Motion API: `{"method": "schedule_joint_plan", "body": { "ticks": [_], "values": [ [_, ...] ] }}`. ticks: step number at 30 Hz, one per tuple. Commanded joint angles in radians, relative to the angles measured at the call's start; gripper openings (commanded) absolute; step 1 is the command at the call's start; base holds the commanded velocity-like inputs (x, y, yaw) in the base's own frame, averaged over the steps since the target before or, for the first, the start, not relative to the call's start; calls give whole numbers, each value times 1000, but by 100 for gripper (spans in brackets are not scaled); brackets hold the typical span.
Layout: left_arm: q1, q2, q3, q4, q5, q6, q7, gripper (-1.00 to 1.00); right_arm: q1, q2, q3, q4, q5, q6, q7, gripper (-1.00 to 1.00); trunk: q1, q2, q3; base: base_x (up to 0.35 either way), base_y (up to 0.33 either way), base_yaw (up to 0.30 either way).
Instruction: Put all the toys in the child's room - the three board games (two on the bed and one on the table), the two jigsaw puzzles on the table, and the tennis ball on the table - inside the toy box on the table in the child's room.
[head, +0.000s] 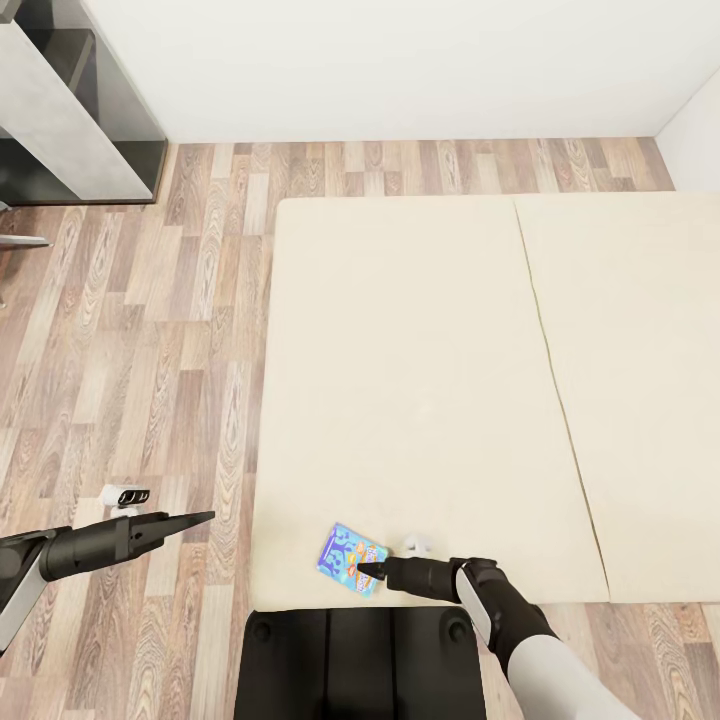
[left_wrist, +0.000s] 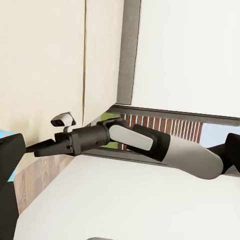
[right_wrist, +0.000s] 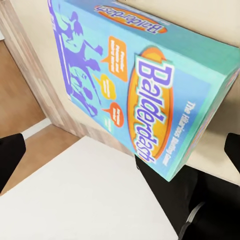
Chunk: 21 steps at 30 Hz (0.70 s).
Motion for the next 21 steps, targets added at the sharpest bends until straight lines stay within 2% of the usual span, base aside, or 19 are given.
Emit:
{"method": "schedule_joint_plan", "body": {
  "ticks": [1,15,21],
  "values": [
    [0,0,0,0,0,11,-3,100,0,1,-7,-1,-3,9,2,100,1,-2,-1,0,0,0],
    [0,0,0,0,-2,11,-3,100,1,2,-6,0,-4,4,3,100,1,-2,-1,0,0,0],
    [0,0,0,0,-1,11,-3,100,1,3,-4,0,-1,-44,3,100,1,-2,-1,0,0,0]
  ]
}}
